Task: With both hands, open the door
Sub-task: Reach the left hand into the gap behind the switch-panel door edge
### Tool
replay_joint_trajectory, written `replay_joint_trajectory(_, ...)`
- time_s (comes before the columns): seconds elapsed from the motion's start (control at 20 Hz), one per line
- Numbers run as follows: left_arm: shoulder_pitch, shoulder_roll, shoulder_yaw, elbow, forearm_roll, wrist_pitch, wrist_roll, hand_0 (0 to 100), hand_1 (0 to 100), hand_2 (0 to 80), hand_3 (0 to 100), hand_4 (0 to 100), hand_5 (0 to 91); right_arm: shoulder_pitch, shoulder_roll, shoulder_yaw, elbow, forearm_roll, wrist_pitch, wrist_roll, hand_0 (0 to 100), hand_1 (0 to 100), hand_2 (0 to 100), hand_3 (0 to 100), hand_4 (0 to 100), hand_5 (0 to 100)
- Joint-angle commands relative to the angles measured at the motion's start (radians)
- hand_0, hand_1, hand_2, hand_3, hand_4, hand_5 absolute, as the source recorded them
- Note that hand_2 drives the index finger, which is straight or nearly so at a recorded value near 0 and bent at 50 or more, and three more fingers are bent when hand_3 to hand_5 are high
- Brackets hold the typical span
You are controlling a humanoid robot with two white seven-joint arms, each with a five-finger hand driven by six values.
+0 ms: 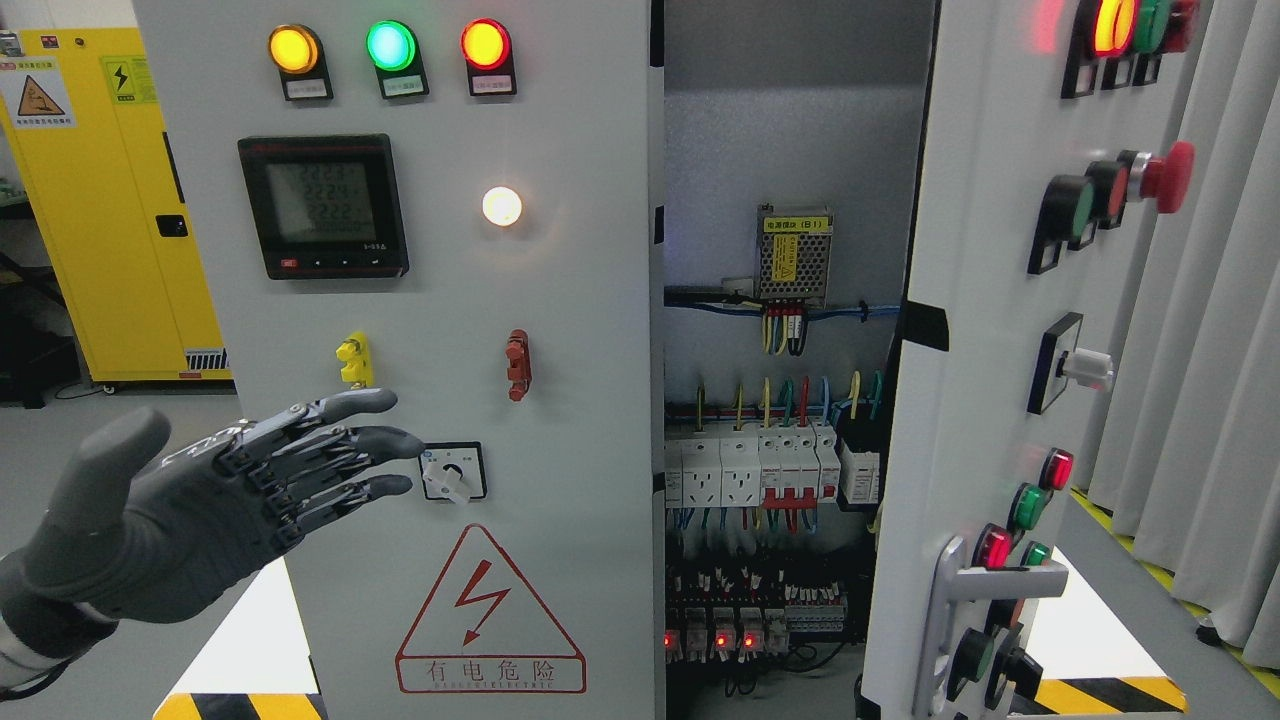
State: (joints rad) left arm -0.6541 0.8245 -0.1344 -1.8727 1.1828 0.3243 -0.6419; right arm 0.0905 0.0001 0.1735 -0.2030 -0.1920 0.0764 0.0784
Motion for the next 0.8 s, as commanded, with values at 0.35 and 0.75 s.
replay_joint_trajectory(0.35, -0.427, -0.142, -0.587, 0.181, 0.156, 0.004, 0.103, 5, 8, 6.8, 32, 11, 0.0, 0.0, 0.02, 0.0, 0.0, 0.0, 0.0, 0.0, 22, 6, 0, 0, 0, 0)
replay_joint_trajectory(0.75, -0.498, -0.235, -0.655, 0.233, 0.164, 0.012, 0.114, 5, 6, 6.9, 32, 11, 0.0, 0.0, 0.021, 0.0, 0.0, -0.001, 0.0, 0.001, 22, 6, 0, 0, 0, 0)
